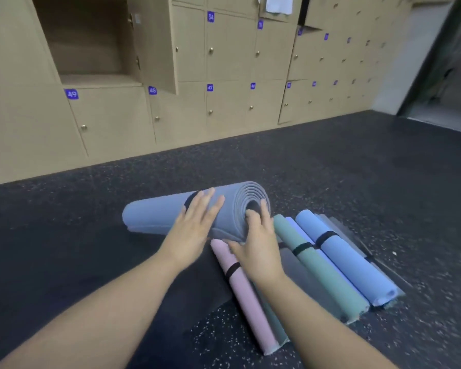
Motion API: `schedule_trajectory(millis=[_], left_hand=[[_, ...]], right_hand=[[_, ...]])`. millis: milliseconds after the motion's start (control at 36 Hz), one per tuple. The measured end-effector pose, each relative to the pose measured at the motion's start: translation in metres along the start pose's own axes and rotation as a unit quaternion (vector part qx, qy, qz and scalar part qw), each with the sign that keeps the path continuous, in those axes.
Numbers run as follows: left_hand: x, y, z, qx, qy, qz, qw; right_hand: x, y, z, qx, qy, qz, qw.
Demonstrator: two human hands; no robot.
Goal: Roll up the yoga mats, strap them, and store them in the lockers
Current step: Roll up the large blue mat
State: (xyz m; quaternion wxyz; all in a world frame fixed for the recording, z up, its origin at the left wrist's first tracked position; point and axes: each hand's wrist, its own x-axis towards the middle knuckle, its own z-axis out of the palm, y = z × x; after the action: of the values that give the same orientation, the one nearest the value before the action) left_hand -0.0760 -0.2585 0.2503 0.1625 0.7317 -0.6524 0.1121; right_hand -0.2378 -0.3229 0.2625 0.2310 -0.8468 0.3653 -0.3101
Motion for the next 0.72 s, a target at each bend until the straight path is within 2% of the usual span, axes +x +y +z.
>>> schedule_trajectory(millis=[56,167,278,444,528,722], left_hand=[[0.002,0.0,0.015,0.021,-0.045,-0.014,0.999],[-0.006,-0.003,0.033,-0.046,-0.228,-0.05,0.971],[-0.014,-0.006,0.043,-0.053,-0.347,-0.059,0.935],[-0.016,-0.008,0.041,-0.057,-0.394,-0.069,0.915],[-0.015,-0.011,0.038,-0.065,-0.385,-0.08,0.917],[-0.022,-0.022,0.041,-0.087,-0.364,-0.095,0.922]], right_hand=[[-0.014,0.012,0.024,0.02,0.007,0.051,0.998],[-0.045,0.029,0.072,0.043,-0.012,0.164,0.986],[-0.059,0.044,0.084,0.044,-0.082,0.215,0.972],[-0.068,0.056,0.097,-0.031,-0.166,0.236,0.957],[-0.077,0.058,0.109,-0.07,-0.215,0.239,0.944],[-0.097,0.068,0.136,-0.054,-0.256,0.316,0.912]])
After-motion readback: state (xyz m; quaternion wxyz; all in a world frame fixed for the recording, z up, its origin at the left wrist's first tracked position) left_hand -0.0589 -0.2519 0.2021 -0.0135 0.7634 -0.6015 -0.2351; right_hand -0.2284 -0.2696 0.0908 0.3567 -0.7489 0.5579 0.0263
